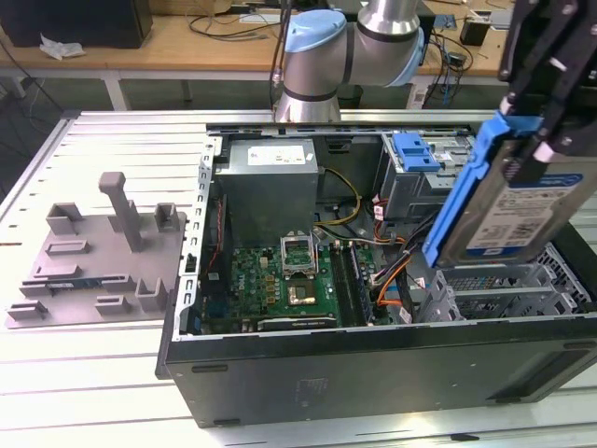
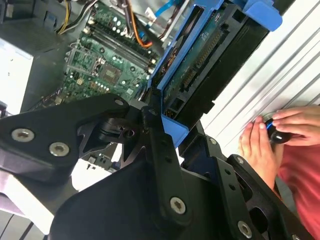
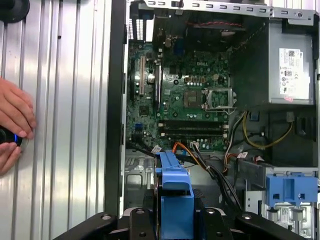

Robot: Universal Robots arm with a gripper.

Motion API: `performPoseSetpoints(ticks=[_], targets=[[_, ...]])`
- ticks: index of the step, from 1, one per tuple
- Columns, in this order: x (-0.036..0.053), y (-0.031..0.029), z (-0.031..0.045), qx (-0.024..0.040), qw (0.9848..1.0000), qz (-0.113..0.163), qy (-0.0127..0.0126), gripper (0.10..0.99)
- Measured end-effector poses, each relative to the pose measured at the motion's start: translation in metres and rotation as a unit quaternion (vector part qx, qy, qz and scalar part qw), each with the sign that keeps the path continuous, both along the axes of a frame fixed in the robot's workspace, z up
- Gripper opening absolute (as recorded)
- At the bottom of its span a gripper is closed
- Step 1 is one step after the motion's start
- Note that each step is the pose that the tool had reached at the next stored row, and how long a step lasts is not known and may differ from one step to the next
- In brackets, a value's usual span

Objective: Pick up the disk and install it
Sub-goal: 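Insert the disk into the insertion slot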

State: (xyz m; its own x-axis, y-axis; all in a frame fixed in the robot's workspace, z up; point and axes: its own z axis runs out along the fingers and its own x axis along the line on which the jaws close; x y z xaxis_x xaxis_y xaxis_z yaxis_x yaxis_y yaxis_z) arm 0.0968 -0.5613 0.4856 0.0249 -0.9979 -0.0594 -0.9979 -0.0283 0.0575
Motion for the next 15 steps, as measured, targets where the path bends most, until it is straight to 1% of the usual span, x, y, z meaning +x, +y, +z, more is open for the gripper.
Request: performPoseSetpoints(ticks=[1,3,5,8,11,15], targets=[[0.0033,-0.0009,0.0,0.0,1.0,0.0,0.0,0.369],[0.014,-0.0035,0.0,0.0,1.0,0.0,0.0,0.369],[0.0213,-0.004,-0.0001,0.0,1.0,0.0,0.0,0.369],[0.0292,-0.004,-0.0002,0.0,1.0,0.0,0.0,0.369],[0.0347,-0.004,-0.0004,0.0,1.0,0.0,0.0,0.369],[0.035,-0.004,-0.0004,-0.0002,1.0,0.0,0.0,0.369]])
